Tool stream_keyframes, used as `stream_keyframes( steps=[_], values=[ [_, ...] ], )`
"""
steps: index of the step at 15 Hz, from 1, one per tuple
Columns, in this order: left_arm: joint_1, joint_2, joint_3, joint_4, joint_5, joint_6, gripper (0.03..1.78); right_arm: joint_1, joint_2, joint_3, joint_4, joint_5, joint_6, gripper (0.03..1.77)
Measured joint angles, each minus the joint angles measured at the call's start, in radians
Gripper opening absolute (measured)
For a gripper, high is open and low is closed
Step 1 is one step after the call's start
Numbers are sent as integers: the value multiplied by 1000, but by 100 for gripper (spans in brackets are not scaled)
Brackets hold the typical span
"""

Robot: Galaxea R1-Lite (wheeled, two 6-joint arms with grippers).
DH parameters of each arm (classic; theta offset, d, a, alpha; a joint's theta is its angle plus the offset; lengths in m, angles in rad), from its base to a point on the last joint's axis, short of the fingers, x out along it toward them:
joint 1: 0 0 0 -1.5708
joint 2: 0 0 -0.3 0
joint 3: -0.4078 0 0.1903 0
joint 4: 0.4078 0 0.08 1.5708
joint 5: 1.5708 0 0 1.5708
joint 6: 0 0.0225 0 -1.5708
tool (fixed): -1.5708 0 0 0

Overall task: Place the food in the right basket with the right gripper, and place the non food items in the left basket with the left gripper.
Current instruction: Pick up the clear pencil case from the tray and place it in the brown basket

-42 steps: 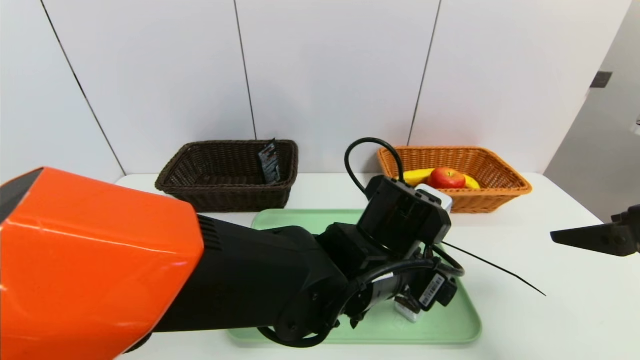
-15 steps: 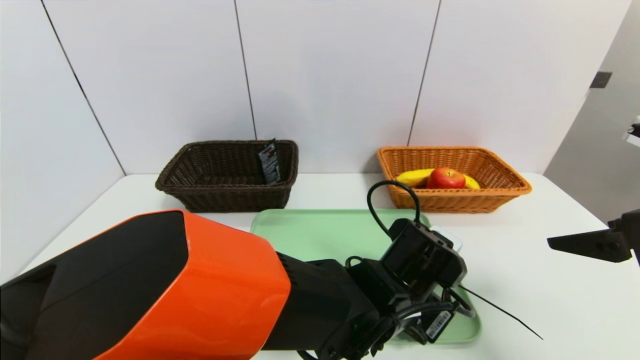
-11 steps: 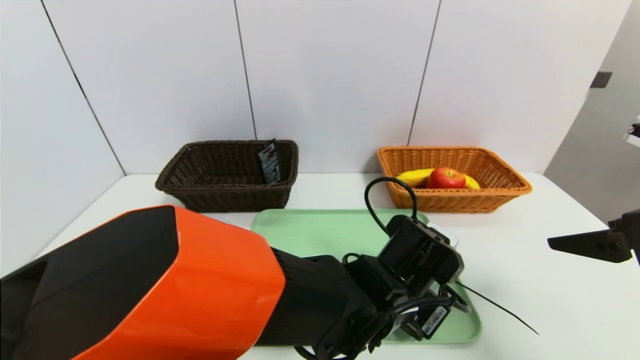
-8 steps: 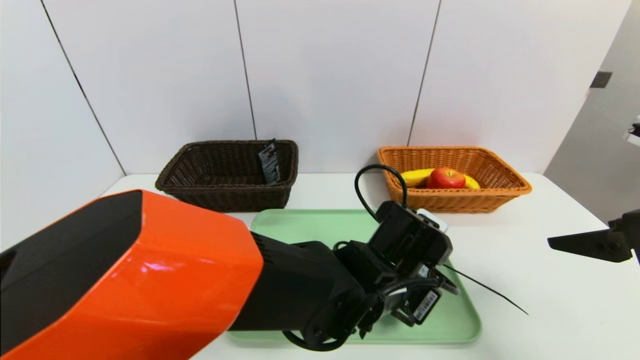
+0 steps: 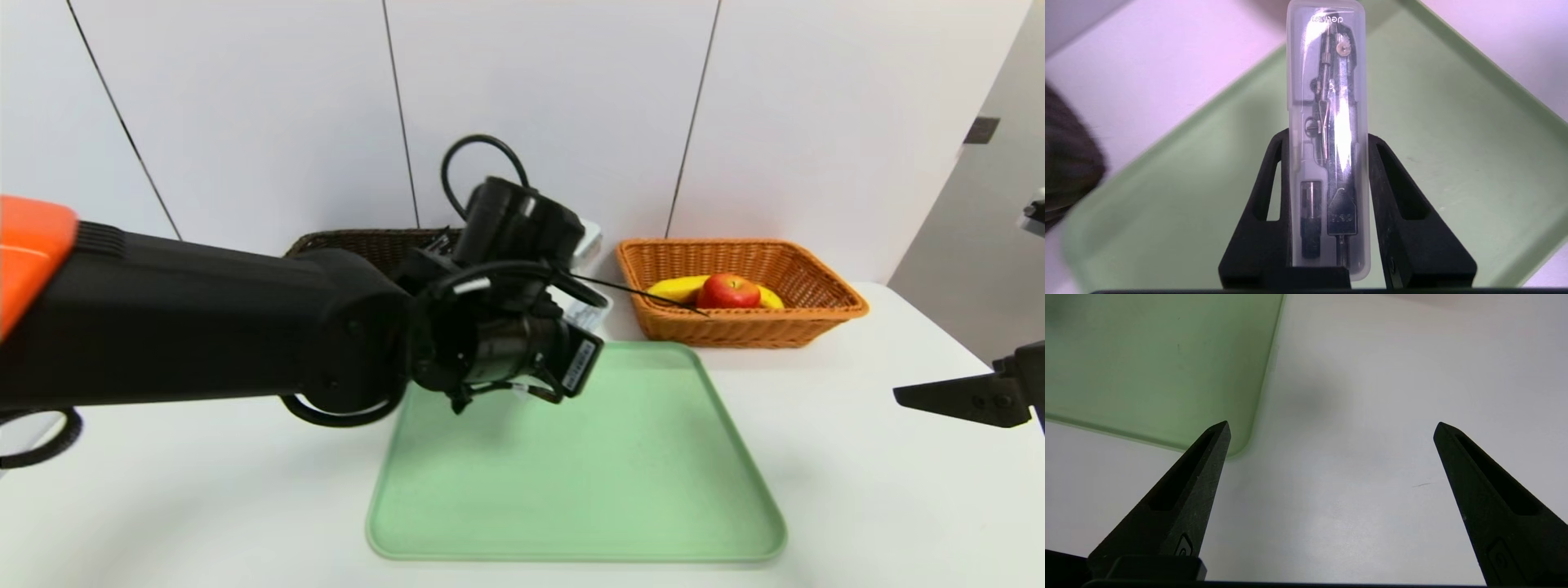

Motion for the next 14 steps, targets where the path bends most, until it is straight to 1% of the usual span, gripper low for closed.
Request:
stream_keyframes(
  steps=[4, 6, 7, 9, 10, 12, 13, 14],
  values=[
    [151, -142, -3, 108, -8, 97, 57, 1, -5, 8, 0, 0, 0, 171],
    [230, -189, -4, 127, -18, 168, 57, 1, -9, 15, 0, 1, -1, 171],
    [269, -206, -4, 129, -33, 208, 57, 1, -10, 16, 0, 0, -1, 171],
    [356, -233, -4, 135, -95, 310, 57, 1, -11, 17, 0, 0, -1, 171],
    [403, -243, -4, 140, -141, 373, 57, 1, -11, 18, 0, 0, -3, 171],
    [491, -257, -5, 177, -269, 524, 57, 1, -11, 18, 1, 0, -8, 171],
    [523, -260, -5, 201, -315, 599, 57, 2, -11, 18, 1, 0, -10, 171],
    [549, -261, -5, 213, -333, 679, 57, 2, -11, 17, 0, 0, -9, 171]
  ],
)
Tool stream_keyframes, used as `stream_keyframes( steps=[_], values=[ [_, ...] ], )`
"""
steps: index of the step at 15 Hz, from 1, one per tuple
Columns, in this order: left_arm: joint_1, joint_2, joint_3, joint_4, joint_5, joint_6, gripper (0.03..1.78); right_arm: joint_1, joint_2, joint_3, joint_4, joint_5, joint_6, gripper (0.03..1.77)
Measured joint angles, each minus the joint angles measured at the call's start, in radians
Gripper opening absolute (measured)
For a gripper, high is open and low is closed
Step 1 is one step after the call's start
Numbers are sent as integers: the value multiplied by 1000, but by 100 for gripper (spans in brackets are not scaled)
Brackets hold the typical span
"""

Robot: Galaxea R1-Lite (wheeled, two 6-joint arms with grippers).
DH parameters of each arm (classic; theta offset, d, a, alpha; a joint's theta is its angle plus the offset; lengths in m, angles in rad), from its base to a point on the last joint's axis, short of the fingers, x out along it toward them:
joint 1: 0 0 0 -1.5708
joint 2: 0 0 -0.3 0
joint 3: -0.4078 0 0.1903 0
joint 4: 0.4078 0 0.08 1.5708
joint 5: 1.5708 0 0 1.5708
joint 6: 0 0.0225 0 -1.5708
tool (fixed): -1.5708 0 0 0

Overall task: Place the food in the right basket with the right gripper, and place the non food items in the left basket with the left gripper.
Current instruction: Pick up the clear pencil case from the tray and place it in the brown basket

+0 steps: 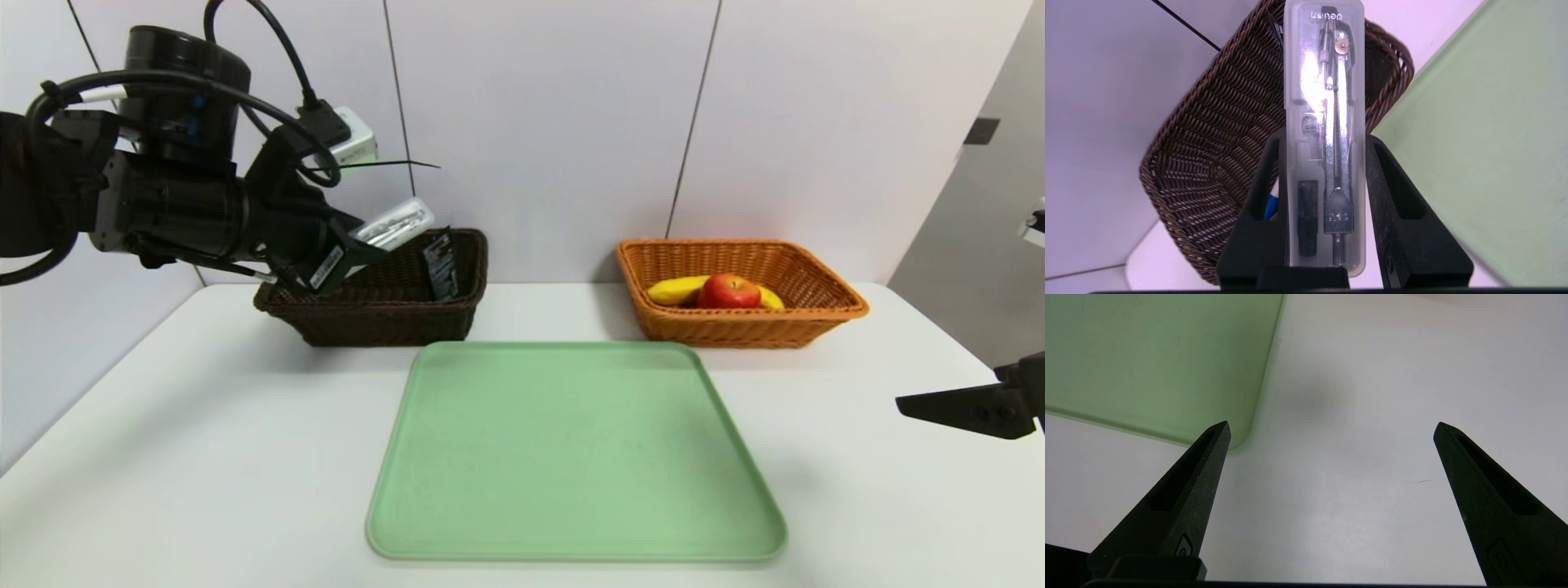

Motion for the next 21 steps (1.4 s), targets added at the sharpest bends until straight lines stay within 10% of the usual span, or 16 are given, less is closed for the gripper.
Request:
stream_keyframes(
  steps=[6, 12, 21],
  values=[
    [78, 51, 1, -47, -4, 171, 57, 1, 0, 6, 0, 0, 0, 171],
    [139, 189, 4, -274, 54, 144, 57, 2, 2, 16, -1, -1, -3, 171],
    [151, 323, -12, -313, 63, 68, 57, 10, 5, 30, -1, -2, -1, 171]
  ],
)
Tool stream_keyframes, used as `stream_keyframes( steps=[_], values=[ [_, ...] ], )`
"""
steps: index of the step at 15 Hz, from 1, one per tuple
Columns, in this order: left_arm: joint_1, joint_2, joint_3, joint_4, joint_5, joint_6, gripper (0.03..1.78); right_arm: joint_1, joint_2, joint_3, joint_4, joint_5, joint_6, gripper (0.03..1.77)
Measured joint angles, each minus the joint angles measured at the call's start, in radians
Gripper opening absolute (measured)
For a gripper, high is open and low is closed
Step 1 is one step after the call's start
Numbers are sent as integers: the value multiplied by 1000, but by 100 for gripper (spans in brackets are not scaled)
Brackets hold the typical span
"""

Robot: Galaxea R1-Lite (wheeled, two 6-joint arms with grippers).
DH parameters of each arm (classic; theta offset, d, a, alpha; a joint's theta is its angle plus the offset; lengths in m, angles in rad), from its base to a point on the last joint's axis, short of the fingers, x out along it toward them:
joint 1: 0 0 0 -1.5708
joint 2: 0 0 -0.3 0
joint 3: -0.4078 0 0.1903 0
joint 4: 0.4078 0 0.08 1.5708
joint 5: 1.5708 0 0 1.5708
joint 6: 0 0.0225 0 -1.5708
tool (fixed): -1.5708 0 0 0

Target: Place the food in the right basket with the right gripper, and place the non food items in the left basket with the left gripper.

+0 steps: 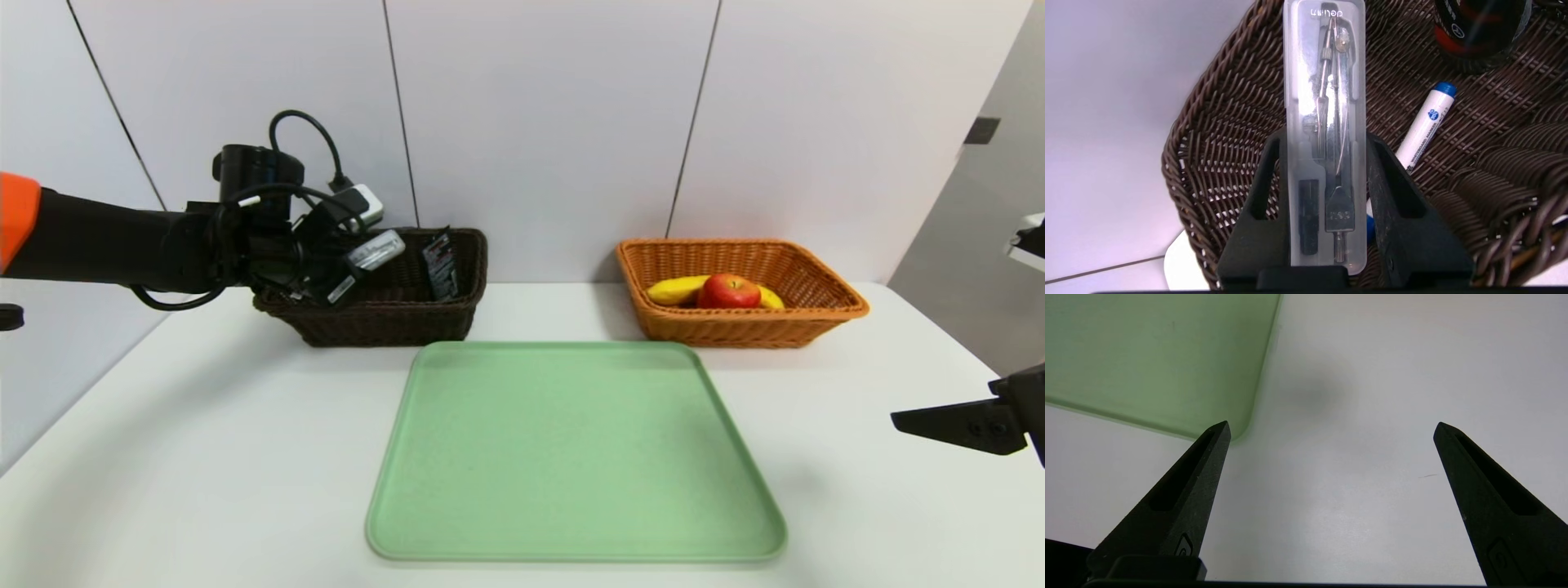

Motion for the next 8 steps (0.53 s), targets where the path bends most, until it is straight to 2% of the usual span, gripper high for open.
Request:
stream_keyframes(
  steps=[1, 2, 4, 8],
  values=[
    [0, 6, -1, 0, 0, -1, 57, 0, 0, 0, 0, 0, 0, 171],
    [1, 10, -5, 0, 0, -3, 65, 0, 0, 0, 0, 0, 0, 171],
    [0, 13, -15, 0, -1, -25, 89, 1, -1, 0, 0, 0, 0, 171],
    [0, 3, -59, 2, 0, -116, 123, 1, -3, 0, 0, 0, 0, 171]
  ],
)
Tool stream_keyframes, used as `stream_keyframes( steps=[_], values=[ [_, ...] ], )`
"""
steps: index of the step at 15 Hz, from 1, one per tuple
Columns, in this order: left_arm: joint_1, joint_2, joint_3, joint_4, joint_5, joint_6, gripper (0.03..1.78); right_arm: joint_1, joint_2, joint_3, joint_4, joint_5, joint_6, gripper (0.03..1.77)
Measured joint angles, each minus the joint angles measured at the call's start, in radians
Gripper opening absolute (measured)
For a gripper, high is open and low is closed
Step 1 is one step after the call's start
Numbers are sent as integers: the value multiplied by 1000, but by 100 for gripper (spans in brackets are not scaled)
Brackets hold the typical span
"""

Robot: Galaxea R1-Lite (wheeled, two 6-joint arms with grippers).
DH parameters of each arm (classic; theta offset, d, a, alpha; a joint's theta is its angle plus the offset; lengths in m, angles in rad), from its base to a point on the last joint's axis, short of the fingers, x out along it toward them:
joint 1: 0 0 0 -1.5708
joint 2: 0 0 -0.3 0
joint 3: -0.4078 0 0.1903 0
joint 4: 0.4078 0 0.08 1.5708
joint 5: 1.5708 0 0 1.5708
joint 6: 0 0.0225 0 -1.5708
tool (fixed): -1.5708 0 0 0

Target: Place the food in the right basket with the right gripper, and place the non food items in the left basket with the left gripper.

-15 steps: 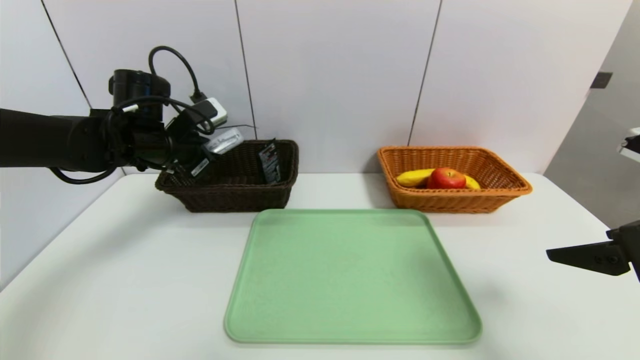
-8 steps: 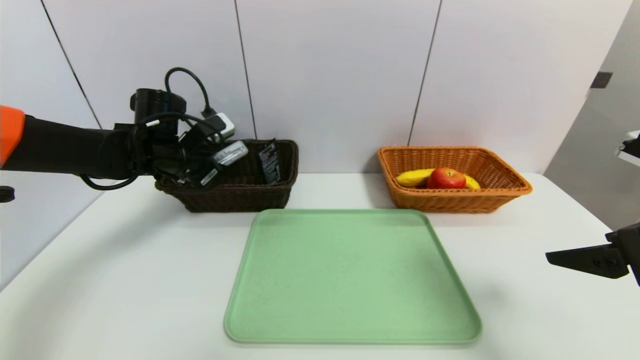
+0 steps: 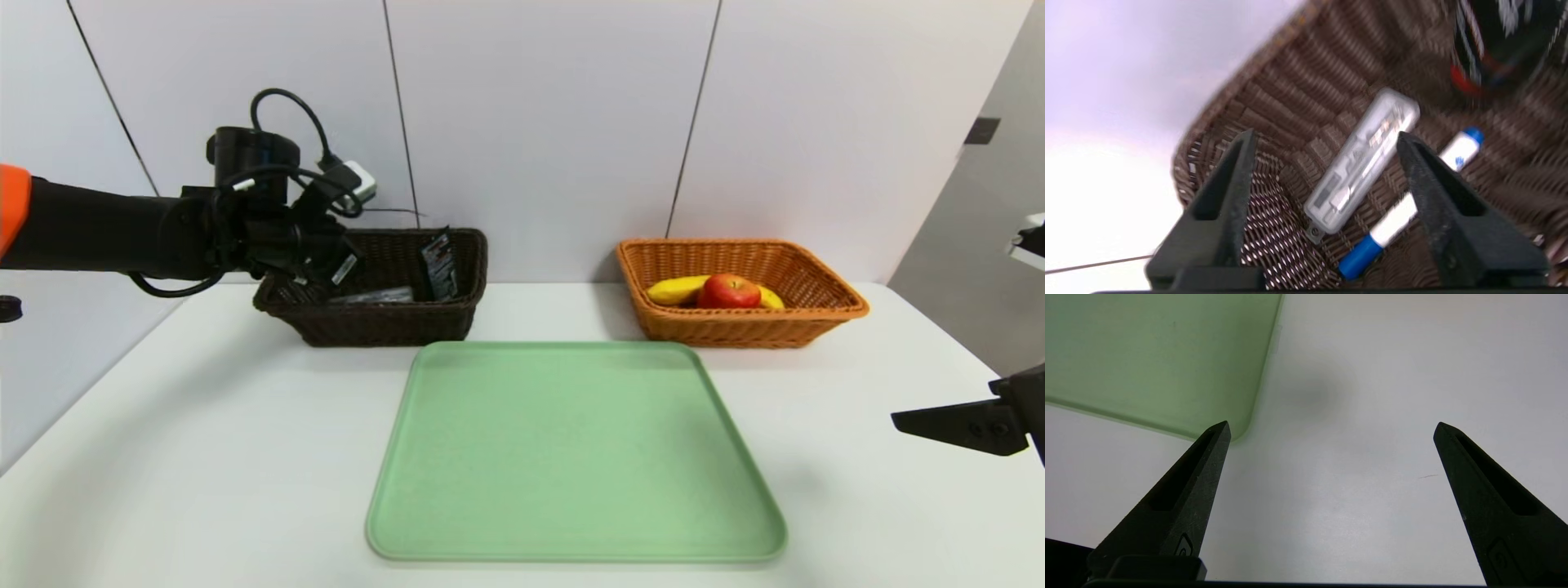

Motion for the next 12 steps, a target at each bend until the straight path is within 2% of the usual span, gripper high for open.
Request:
stream_keyframes(
  steps=[4, 7, 10, 12],
  values=[
    [0, -41, -82, 33, 19, -207, 142, 0, -5, -3, 0, -6, 0, 171],
    [-1, -124, -91, 166, 23, -404, 150, 0, -20, 4, 0, -13, 1, 171],
    [-4, -257, -35, 324, 23, -606, 157, -1, -63, 20, 0, -21, 1, 171],
    [-6, -372, 74, 385, 25, -662, 160, -1, -117, 49, 0, -27, 1, 171]
  ],
)
